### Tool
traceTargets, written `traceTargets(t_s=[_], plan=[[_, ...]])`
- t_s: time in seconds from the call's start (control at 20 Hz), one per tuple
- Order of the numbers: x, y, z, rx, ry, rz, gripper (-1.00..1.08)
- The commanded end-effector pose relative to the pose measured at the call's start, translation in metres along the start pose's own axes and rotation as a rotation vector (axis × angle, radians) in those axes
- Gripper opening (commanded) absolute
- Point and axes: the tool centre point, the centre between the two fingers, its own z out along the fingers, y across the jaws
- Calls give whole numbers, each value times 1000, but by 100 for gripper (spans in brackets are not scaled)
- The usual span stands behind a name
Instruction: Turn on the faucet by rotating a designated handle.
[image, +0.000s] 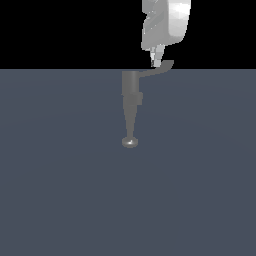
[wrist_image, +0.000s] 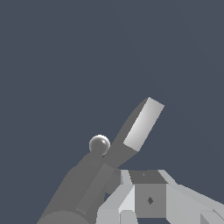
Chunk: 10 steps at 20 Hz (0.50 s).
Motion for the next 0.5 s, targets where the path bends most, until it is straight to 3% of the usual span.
traceTargets(t_s=[0.0,0.45], plan=[[21,-3,2,0,3,25,-100],[45,-20,2,0,3,36,-100]])
